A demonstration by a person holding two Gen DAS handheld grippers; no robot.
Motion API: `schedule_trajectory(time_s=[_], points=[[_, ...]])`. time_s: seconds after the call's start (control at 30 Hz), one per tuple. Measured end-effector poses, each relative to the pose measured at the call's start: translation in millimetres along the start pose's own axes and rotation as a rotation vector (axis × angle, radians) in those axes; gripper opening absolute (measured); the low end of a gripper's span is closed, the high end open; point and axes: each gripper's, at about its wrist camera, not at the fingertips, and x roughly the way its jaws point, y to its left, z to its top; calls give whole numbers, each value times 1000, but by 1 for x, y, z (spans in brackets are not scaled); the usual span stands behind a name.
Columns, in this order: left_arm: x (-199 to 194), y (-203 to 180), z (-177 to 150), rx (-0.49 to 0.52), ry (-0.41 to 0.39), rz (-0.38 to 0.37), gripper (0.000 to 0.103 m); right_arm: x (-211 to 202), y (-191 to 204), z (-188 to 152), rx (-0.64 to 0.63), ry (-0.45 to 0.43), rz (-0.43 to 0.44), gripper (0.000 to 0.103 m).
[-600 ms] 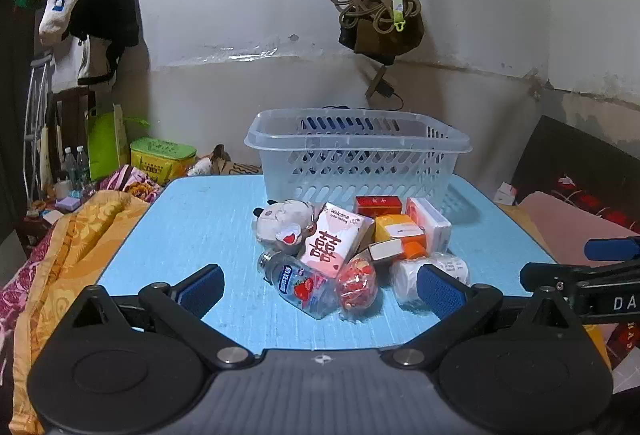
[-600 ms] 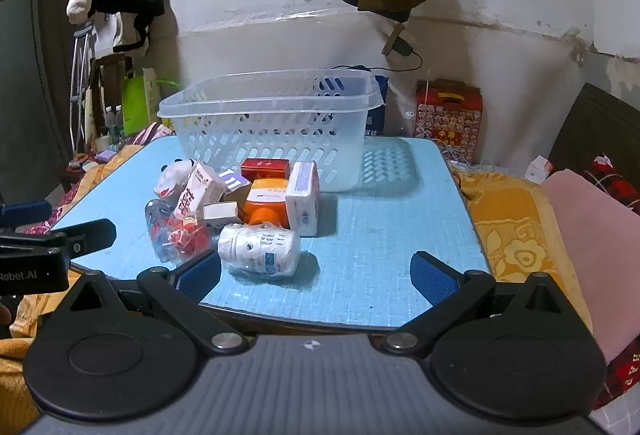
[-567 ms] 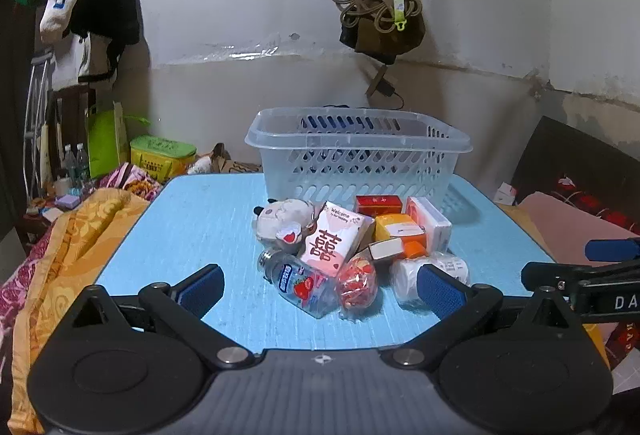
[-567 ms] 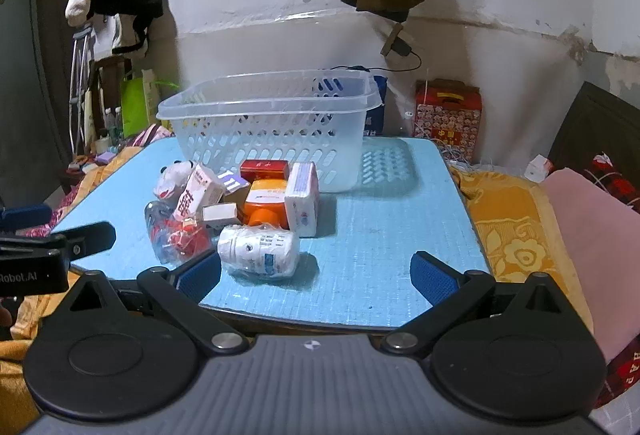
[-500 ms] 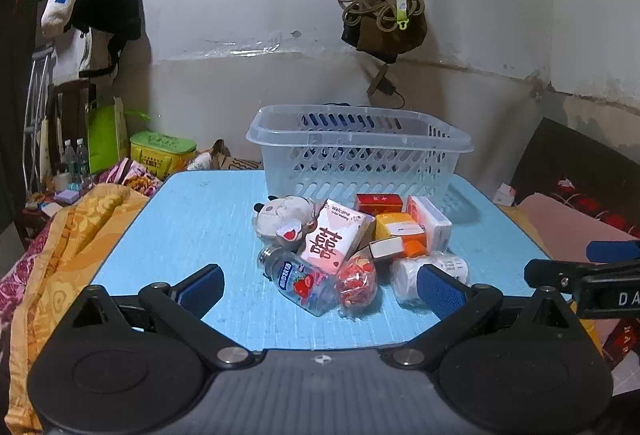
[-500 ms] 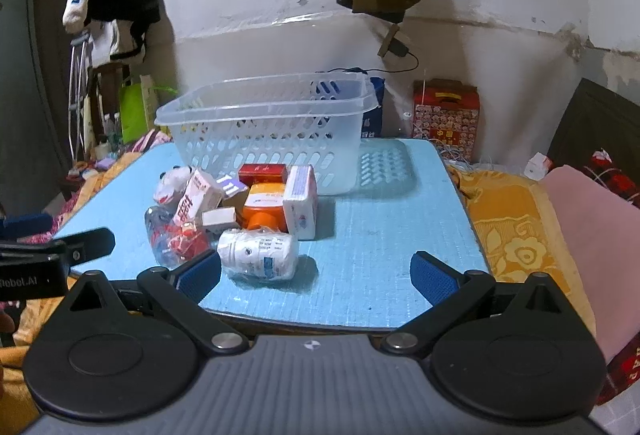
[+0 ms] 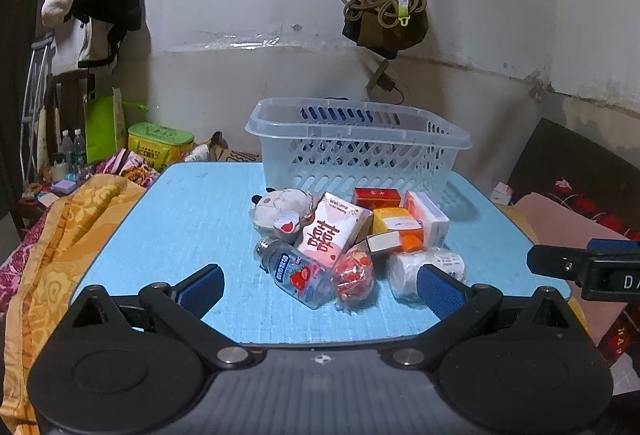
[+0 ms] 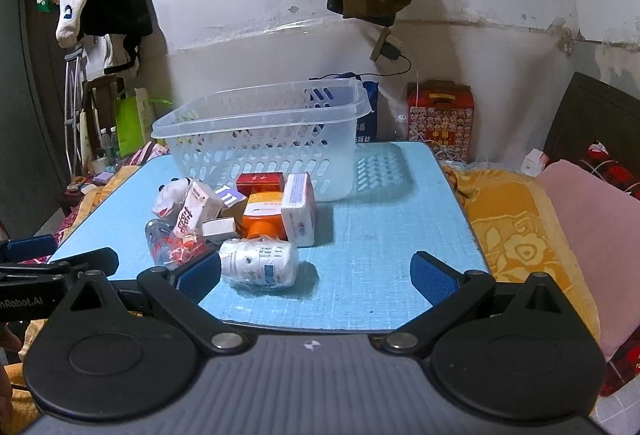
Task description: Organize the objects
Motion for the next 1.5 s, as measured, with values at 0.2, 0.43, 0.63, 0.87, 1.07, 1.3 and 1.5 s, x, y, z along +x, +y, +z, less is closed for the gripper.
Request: schedule_trajectory(time_s=[0.2,0.43,0.63,0.87,1.07,1.3,1.5], points=[[1,-3,-1,15,4,4,103,-1,2,0,-8,-1,-3,103],[0,0,-2,5,8,9,103,-1,2,0,-4,-3,-3,103],[1,-4,-2,20,9,9,103,-1,1,0,-1,-6,-8,103],[0,-3,-2,11,8,11,103,-1,1,0,-5,-10,-11,103],[0,-4,-3,16,9,13,103,-2,1,-1,-2,-13,-8,103],[0,-4,-4,22,11,28,103,-6,1,0,1,-25,-2,103],[-1,-7,-4,46,10,35,103,-10,-1,0,12,-34,11,103]])
